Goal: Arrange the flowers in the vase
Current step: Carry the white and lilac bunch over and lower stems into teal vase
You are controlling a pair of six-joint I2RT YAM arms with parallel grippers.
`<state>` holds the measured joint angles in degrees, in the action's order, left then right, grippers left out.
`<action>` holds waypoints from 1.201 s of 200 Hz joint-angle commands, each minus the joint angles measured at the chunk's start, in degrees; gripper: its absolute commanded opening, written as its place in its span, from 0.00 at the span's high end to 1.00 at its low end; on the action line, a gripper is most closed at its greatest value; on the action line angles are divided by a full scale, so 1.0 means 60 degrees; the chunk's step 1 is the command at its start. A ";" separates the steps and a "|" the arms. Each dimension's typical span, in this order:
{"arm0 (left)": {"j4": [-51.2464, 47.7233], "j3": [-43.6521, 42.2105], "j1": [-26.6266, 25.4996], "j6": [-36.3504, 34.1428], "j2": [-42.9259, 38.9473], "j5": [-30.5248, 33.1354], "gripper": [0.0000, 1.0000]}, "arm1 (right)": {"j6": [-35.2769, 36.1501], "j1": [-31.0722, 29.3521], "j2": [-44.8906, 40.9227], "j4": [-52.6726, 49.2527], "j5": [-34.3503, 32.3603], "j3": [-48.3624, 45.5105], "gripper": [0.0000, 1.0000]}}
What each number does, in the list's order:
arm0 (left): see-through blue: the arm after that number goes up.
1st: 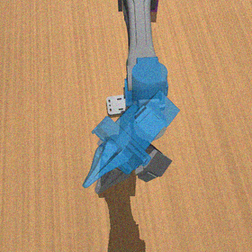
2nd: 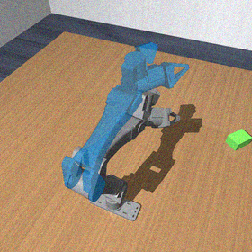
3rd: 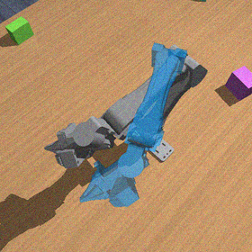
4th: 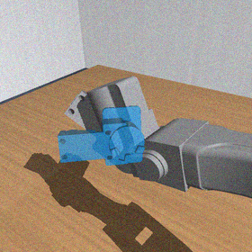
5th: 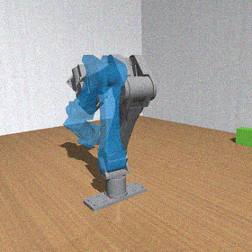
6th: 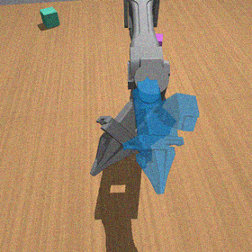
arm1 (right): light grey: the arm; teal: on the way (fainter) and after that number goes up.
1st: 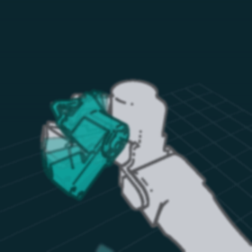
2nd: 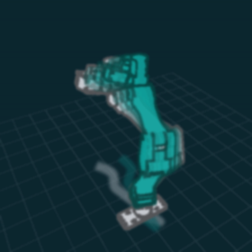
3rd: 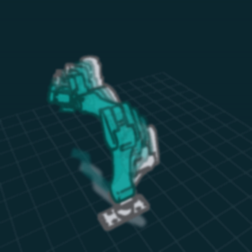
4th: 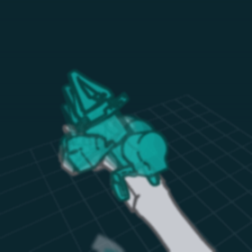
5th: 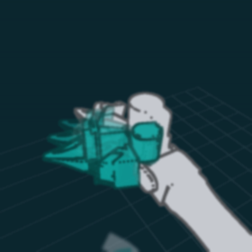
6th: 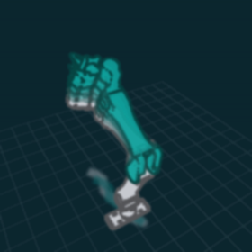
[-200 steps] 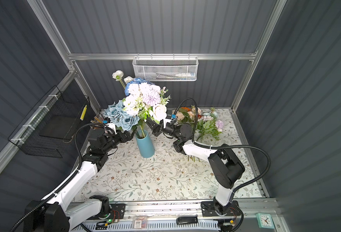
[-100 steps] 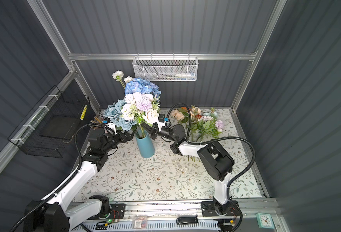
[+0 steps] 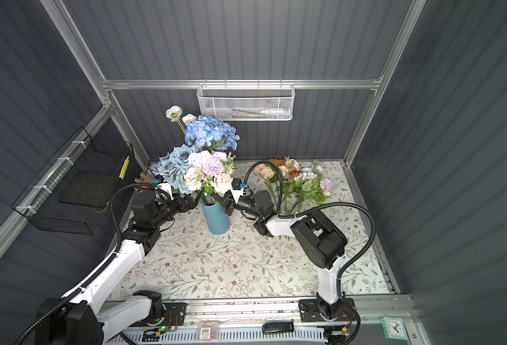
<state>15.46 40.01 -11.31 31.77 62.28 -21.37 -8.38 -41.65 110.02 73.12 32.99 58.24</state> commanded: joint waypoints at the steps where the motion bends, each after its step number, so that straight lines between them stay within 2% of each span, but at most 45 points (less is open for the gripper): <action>1: -0.0014 0.0225 -0.0035 0.0013 -0.0024 -0.0071 0.00 | 0.0586 -0.0091 -0.0296 -0.0648 -0.0432 -0.0208 0.95; 26: 0.0001 0.0253 -0.0035 0.0036 -0.0002 -0.0069 0.00 | 0.0665 -0.0090 -0.0291 -0.0724 -0.0546 -0.0331 0.91; 48: 0.0028 0.0262 -0.0035 0.0034 0.0009 -0.0085 0.00 | 0.0597 -0.0090 -0.0315 -0.0666 -0.0562 -0.0403 0.78; 86: 0.0001 0.0227 -0.0034 -0.0006 -0.0046 -0.0072 0.00 | 0.0468 -0.0094 -0.0622 -0.0520 -0.0679 -0.0622 0.70; 116: -0.0025 0.0221 -0.0036 -0.0021 -0.0090 -0.0070 0.00 | 0.0374 -0.0078 -0.1006 -0.0534 -0.0716 -0.0934 0.60; 144: -0.0043 0.0208 -0.0037 -0.0058 -0.0159 -0.0006 0.00 | 0.0465 -0.0072 -0.1698 -0.1782 -0.0789 -0.1161 0.52; 161: -0.0043 0.0205 -0.0036 -0.0035 -0.0141 -0.0026 0.00 | 0.0666 -0.0083 -0.2104 -0.2434 -0.0947 -0.1382 0.50; 202: -0.0057 0.0187 -0.0034 0.0010 -0.0131 -0.0035 0.00 | 0.0676 -0.0132 -0.2672 -0.2358 -0.1002 -0.1903 0.49; 240: -0.0167 0.0188 -0.0034 0.0021 -0.0155 -0.0028 0.00 | 0.0377 -0.0236 -0.2498 -0.1498 -0.0974 -0.1606 0.51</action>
<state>15.33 40.01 -11.31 31.77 62.28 -21.41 -4.97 -42.63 94.87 59.96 27.33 47.18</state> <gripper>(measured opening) 0.997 0.498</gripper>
